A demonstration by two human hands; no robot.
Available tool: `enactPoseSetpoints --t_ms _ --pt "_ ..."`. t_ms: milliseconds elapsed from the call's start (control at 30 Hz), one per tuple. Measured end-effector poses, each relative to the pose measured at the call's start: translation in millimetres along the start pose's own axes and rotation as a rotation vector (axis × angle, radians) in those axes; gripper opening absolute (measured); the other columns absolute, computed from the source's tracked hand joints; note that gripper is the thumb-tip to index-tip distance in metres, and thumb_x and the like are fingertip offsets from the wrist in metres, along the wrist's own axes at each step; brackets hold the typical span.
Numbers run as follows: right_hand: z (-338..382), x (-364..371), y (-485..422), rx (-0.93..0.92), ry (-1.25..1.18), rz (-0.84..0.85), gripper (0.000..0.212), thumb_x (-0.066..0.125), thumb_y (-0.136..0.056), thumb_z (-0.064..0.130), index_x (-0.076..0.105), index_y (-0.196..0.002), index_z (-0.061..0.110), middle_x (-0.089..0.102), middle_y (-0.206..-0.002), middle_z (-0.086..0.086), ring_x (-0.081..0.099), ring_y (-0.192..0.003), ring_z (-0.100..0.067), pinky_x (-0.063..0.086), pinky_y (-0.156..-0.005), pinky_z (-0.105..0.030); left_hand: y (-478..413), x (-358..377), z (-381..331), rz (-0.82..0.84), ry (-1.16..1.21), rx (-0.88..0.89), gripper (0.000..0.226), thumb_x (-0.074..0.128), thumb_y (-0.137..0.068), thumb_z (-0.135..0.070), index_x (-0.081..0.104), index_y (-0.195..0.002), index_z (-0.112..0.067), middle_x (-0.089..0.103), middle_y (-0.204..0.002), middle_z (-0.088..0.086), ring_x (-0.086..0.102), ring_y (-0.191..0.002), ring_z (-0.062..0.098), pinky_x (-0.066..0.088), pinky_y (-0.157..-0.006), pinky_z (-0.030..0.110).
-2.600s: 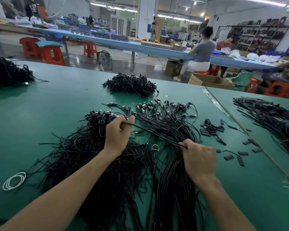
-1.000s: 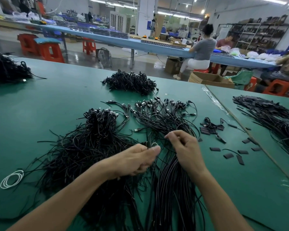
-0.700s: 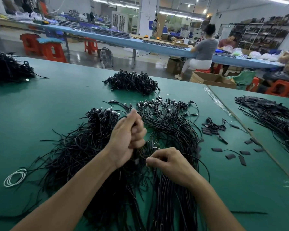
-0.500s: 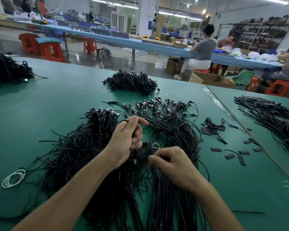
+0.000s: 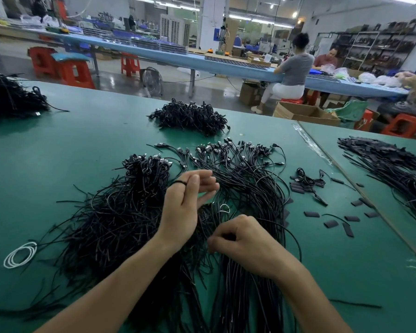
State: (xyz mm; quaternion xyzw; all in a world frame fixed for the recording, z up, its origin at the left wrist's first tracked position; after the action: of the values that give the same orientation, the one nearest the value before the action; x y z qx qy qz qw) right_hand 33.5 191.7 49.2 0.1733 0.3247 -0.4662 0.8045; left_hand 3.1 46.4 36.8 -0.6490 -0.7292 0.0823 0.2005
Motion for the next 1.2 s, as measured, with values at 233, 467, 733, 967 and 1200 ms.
enactPoseSetpoints --t_ms 233,467,733,967,1200 --pt "5.6 -15.7 2.3 -0.081 -0.126 -0.121 0.025 0.063 -0.092 0.033 0.072 -0.072 0.021 0.047 -0.052 0.007 0.036 -0.046 -0.007 0.029 -0.046 -0.030 3.2 0.5 7.7 0.295 -0.555 0.167 0.034 0.038 -0.107 -0.033 0.069 -0.101 -0.018 0.072 -0.079 -0.005 0.070 -0.074 0.007 0.056 -0.068 0.023" --pt "-4.9 -39.5 2.7 -0.071 -0.231 -0.387 0.023 0.068 -0.085 0.046 0.073 -0.075 0.026 0.057 -0.056 0.007 0.045 -0.052 -0.004 0.039 -0.050 -0.021 16.7 8.3 -0.1 0.646 -0.281 -0.357 0.073 0.022 -0.095 -0.069 0.060 -0.055 -0.021 0.041 -0.040 -0.008 0.033 -0.034 0.006 0.030 -0.039 0.015" --pt "-7.7 -15.4 -5.8 -0.009 -0.509 -0.229 0.032 0.060 -0.092 0.046 0.070 -0.072 0.023 0.048 -0.057 0.005 0.038 -0.053 -0.009 0.035 -0.047 -0.027 27.0 15.1 -27.3 0.846 0.305 -0.536 0.053 0.038 -0.103 -0.044 0.063 -0.070 -0.011 0.048 -0.049 -0.003 0.043 -0.037 0.006 0.038 -0.041 0.018" --pt "3.5 -0.5 -0.2 0.052 0.012 -0.054 0.033 0.052 -0.101 0.026 0.072 -0.075 0.032 0.050 -0.051 0.007 0.040 -0.046 -0.004 0.035 -0.047 -0.024 1.1 2.0 -6.2 0.299 0.711 -0.431 0.042 0.043 -0.099 -0.029 0.073 -0.109 -0.001 0.074 -0.101 0.015 0.073 -0.092 0.023 0.060 -0.077 0.030" --pt "14.6 -19.0 0.4 -0.050 0.080 -0.225 0.016 0.062 -0.096 0.030 0.074 -0.087 0.024 0.062 -0.076 0.011 0.057 -0.069 0.000 0.041 -0.062 -0.012 12.0 0.5 5.1 0.333 -0.130 -0.166 0.033 0.042 -0.103 -0.021 0.071 -0.089 -0.014 0.074 -0.079 -0.002 0.070 -0.077 0.009 0.055 -0.070 0.017"
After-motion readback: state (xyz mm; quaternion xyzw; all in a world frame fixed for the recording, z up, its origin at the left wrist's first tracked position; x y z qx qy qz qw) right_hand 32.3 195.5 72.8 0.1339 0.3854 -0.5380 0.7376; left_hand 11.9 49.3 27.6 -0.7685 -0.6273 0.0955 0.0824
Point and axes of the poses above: each hand's wrist, its own y-axis away from the middle knuckle, its own x-axis out of the palm, z = x × y, the point moved 3 cm from there along -y, towards the middle knuckle
